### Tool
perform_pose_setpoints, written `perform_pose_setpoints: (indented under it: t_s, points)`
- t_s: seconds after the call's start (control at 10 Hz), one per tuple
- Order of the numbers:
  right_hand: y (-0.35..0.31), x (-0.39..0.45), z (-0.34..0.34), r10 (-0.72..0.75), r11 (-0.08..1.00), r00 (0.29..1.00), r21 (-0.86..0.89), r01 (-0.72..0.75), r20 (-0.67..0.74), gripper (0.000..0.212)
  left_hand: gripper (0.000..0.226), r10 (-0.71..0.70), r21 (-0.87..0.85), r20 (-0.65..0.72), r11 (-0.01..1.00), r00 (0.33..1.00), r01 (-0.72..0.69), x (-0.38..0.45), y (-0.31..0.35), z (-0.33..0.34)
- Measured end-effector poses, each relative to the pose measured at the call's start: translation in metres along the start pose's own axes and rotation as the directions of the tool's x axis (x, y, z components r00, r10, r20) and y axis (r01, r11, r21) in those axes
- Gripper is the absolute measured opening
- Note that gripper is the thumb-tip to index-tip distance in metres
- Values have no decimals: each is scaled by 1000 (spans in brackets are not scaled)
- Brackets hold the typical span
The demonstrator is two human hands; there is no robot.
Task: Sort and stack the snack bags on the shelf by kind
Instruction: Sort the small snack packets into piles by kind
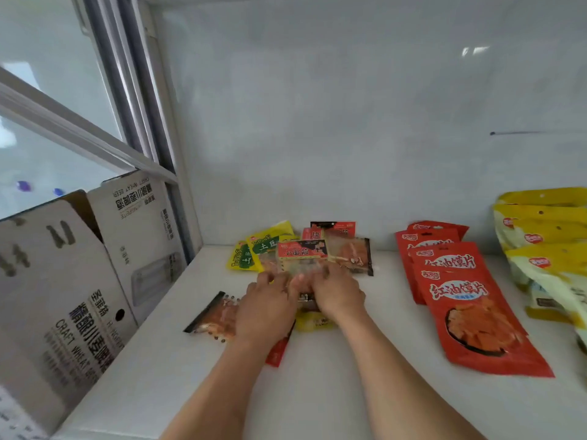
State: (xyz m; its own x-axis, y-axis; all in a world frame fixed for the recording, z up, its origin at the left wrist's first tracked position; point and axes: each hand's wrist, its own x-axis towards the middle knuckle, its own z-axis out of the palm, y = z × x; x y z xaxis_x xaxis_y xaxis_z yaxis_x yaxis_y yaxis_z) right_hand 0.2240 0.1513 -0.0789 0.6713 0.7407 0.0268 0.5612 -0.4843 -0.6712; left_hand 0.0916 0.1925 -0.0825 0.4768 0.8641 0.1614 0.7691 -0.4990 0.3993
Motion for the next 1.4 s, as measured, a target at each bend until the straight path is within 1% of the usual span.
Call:
perform_pose_setpoints:
  t_s: [0.1,0.2,0.3,0.4,0.5,0.6,0.7,0.8,0.9,1.0,1.1,1.2,1.3,1.4]
  points:
    - [-2,8,-9,26,999,986,27,-22,-163,50,76,23,56,21,998,999,-24,17,-15,-1]
    - [7,19,-20,102,995,953,28,-98,-285,50,72,43,30,2,999,999,-43,26,-18,-4]
    - [14,29,-18,116,992,967,-24,-124,-225,56,59,19,-18,-95,1000,995,-21,32,-15,-11]
    - [17,35,-16,90,989,984,-102,-107,-155,61,68,36,28,-85,999,996,-33,40,-17,-10]
    - [10,31,-15,62,980,986,-178,-89,-153,58,77,-10,-4,16,1000,1000,10,42,-20,-9]
    - [1,21,-17,38,968,989,-238,-72,-145,57,89,-5,62,70,998,998,1,38,-23,-11]
    - [1,19,-22,28,968,994,-246,-53,-105,58,92,-34,131,62,991,998,26,36,-31,-16]
    - [3,18,-26,20,963,994,-263,-48,-108,50,90,-56,141,20,989,998,53,31,-38,-20]
    - [6,15,-24,-23,968,998,-250,7,-62,48,91,-76,137,9,988,997,74,26,-40,-22]
    - [8,14,-20,-42,968,999,-247,49,35,52,100,-119,106,-4,987,993,119,21,-38,-27]
    - [8,13,-20,0,982,999,-188,7,38,62,107,-149,159,48,977,988,140,15,-35,-31]
    - [7,11,-22,32,986,997,-167,-20,69,70,110,-145,150,82,980,986,132,13,-34,-35]
    - [6,9,-26,66,995,994,-79,-60,85,66,109,-118,31,37,993,992,117,14,-35,-35]
    - [7,8,-29,84,995,994,48,-87,75,65,105,-80,-86,-9,993,997,79,13,-33,-36]
